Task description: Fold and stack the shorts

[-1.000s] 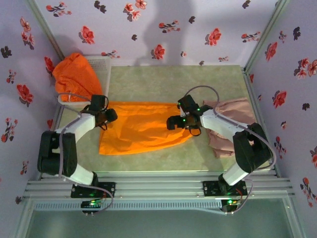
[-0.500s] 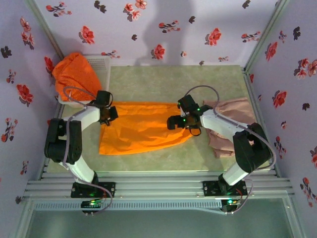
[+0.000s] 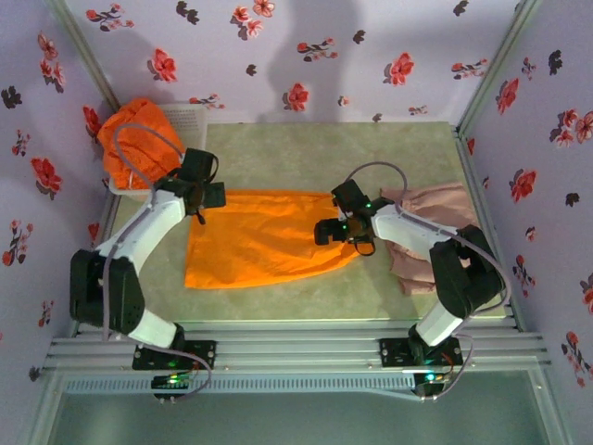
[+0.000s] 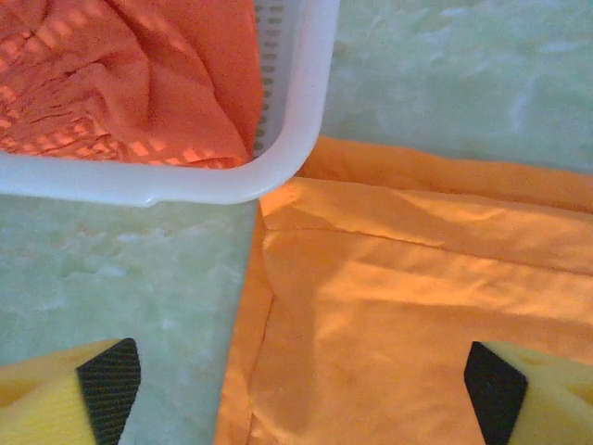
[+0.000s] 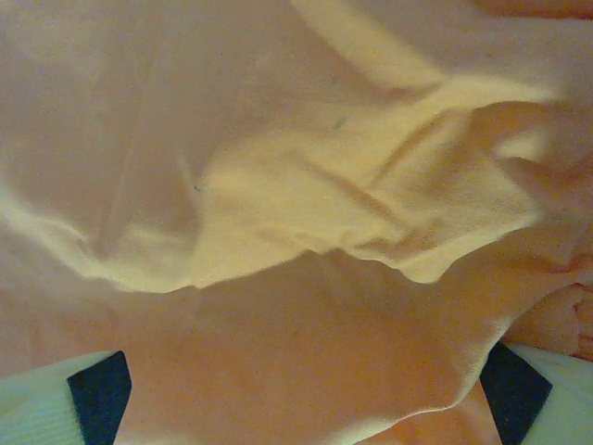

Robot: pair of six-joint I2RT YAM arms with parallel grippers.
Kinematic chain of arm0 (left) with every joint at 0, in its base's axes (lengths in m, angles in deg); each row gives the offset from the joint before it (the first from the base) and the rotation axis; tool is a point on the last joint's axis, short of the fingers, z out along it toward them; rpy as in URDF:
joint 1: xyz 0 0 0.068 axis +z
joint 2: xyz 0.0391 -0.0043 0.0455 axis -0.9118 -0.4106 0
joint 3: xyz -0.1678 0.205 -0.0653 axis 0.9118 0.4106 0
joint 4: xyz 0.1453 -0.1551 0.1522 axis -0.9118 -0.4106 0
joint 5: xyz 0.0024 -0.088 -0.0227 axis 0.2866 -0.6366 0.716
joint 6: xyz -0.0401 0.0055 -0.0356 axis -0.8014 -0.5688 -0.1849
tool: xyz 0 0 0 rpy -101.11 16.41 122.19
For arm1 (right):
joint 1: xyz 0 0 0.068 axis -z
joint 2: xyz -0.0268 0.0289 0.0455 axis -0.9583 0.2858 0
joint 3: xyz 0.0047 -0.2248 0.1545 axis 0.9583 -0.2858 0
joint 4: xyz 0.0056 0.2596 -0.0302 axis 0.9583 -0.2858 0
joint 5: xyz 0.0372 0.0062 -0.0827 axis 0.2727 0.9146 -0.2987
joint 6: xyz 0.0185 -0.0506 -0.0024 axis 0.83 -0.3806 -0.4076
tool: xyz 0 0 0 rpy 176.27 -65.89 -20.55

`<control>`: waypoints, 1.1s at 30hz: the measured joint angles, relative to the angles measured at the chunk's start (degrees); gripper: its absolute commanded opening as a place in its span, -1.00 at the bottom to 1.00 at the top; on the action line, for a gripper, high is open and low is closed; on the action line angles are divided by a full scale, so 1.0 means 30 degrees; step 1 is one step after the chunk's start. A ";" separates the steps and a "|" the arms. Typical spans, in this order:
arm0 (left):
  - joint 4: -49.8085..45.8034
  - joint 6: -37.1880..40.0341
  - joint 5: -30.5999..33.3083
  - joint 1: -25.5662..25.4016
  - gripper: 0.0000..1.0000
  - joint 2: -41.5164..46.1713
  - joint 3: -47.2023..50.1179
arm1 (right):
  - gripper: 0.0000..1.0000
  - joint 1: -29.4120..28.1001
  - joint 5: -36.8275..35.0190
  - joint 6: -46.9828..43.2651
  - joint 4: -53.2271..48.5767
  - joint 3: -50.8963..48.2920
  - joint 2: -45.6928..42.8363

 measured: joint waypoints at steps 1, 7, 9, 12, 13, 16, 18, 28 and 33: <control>0.0160 -0.0175 -0.0503 0.0051 0.97 0.0685 0.0386 | 0.98 0.0000 -0.0015 0.0000 0.0000 0.0000 0.0000; 0.2987 -0.1829 -0.5362 0.0488 0.98 0.2259 0.3300 | 0.98 0.0000 -0.0168 0.0007 0.0000 0.0000 0.0000; 0.4146 -0.2426 -0.6856 0.0495 0.98 0.1559 0.4175 | 0.98 0.0007 -0.0240 0.0007 0.0000 0.0000 0.0000; 0.5792 -0.3220 -0.8400 0.0495 0.98 0.0342 0.5246 | 0.98 0.0131 -0.0291 0.0029 0.0007 -0.0051 -0.0029; 0.6280 -0.3424 -0.8721 0.0495 0.99 -0.0073 0.5544 | 0.98 0.0233 -0.0284 0.0066 0.0015 -0.0109 -0.0087; 0.7417 -0.3738 -0.9020 0.0503 0.98 -0.1348 0.5996 | 0.98 0.0801 -0.0211 0.0087 0.0095 -0.0539 -0.0670; 0.7978 -0.3818 -0.8990 0.0590 0.98 -0.2164 0.6258 | 0.98 0.1326 -0.0138 0.0219 0.0080 -0.0845 -0.1275; 0.8816 -0.3847 -0.8619 0.0969 0.99 0.0153 0.8269 | 0.96 0.3184 0.0437 0.0233 0.0007 -0.1399 -0.2907; 0.9078 -0.4313 -0.8692 0.0036 0.99 0.3796 0.8757 | 0.88 0.3891 0.0670 0.0299 -0.0102 -0.1384 -0.2492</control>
